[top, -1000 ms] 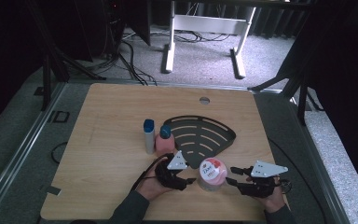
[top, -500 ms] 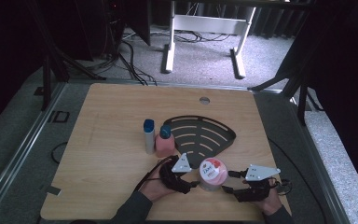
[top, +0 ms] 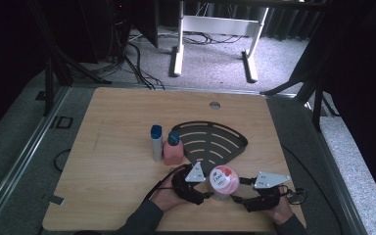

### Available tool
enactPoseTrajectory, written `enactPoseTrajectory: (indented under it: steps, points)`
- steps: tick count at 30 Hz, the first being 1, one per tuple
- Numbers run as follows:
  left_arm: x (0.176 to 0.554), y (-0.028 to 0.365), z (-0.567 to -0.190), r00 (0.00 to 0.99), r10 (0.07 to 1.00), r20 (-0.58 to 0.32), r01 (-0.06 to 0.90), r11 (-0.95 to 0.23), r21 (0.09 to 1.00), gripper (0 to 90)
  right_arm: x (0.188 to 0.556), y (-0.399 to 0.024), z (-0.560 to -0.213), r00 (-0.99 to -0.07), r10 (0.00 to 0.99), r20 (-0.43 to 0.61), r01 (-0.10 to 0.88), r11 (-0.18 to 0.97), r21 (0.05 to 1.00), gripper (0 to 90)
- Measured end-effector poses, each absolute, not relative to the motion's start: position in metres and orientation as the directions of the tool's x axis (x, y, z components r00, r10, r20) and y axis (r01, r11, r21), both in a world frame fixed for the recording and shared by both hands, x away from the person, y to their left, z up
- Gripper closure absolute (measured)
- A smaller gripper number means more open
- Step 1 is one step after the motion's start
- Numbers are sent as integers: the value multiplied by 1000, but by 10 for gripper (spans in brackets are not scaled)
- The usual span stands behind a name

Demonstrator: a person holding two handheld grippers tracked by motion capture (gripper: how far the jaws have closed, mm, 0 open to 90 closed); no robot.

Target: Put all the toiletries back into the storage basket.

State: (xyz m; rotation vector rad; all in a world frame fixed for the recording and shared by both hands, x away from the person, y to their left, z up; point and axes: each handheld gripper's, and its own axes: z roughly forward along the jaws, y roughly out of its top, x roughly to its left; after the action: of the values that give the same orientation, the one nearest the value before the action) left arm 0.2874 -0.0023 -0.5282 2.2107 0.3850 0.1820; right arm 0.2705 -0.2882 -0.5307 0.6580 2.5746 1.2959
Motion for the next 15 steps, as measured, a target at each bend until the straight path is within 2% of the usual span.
enactPoseTrajectory:
  steps: [15]
  points:
    - [289,-12,-533,947,321,18,186,-593,783,249,273,-286,-534,-889,458,29,298,528,795,242]
